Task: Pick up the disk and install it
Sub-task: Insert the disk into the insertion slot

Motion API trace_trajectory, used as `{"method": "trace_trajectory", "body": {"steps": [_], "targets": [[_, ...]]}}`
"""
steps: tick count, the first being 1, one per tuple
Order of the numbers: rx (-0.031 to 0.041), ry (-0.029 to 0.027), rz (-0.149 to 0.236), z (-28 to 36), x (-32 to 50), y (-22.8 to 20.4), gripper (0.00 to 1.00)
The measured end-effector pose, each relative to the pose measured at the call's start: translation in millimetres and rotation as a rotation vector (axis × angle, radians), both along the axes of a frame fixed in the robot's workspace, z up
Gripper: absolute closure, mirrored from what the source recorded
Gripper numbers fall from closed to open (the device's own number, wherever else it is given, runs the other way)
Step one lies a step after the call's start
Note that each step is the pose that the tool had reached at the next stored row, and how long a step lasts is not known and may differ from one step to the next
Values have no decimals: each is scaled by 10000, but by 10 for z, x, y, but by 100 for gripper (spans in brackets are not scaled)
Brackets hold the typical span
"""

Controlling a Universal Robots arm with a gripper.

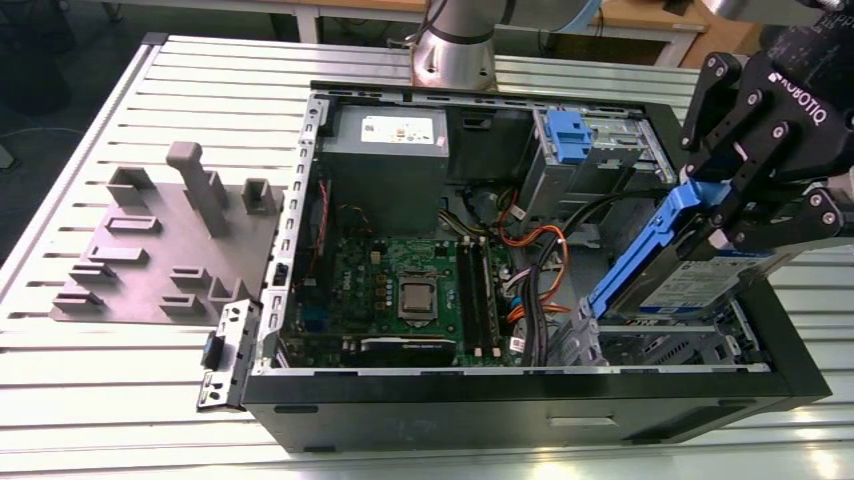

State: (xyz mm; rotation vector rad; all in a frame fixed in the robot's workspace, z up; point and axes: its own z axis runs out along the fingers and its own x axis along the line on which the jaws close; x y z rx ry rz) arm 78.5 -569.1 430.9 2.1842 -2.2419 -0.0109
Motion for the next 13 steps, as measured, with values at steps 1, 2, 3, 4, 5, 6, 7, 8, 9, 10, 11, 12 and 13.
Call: {"method": "trace_trajectory", "body": {"steps": [1,2,3,4,5,6,7,8,9,10,11,12,13], "targets": [[0,0,0,-7,1,-1,64],[1,0,1,-14,1,-2,64],[0,0,0,-20,1,-3,64],[0,0,0,-26,1,-5,64],[0,0,0,-33,2,-6,64],[0,0,0,-40,2,-7,64],[0,0,0,-46,2,-7,64],[0,0,0,-53,2,-8,64],[-1,0,0,-59,3,-9,64],[0,0,0,-66,3,-10,64],[1,0,1,-73,3,-11,64],[0,0,1,-79,3,-12,64],[0,0,0,-84,3,-13,64]]}}
